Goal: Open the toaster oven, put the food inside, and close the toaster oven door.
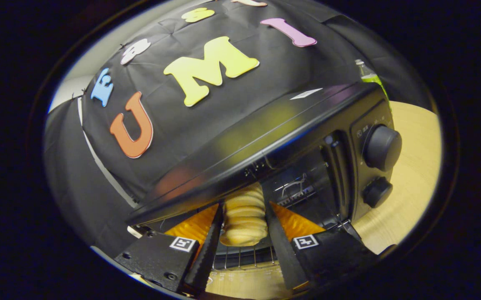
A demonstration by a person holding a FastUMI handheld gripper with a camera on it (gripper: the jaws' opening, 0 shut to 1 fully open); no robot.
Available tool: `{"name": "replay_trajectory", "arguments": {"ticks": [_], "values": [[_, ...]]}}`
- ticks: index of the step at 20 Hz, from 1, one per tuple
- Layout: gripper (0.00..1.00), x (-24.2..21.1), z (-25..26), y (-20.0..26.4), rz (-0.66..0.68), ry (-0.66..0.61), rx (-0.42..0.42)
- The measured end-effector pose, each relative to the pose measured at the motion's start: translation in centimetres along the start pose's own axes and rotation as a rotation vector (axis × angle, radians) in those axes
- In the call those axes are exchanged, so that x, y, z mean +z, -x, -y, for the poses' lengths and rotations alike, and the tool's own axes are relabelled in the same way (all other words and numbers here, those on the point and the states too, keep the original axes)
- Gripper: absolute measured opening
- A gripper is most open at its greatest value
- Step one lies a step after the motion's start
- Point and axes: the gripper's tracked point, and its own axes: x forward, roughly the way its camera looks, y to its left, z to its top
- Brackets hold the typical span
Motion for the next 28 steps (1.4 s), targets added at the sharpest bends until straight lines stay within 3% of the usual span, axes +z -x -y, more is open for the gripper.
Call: {"name": "replay_trajectory", "arguments": {"ticks": [4,7,10,15,21,28], "values": [[0.88,0.3,-0.2,1.0,0.000,-0.060,0.026],[0.93,0.5,0.0,2.1,-0.004,-0.078,0.012],[0.94,0.4,-0.1,4.0,0.004,-0.062,-0.005],[1.00,-2.0,0.6,7.9,-0.073,0.061,-0.053],[1.00,-5.5,1.0,12.0,-0.145,0.186,-0.065],[1.00,-11.8,1.2,15.5,-0.327,0.294,-0.105]]}}
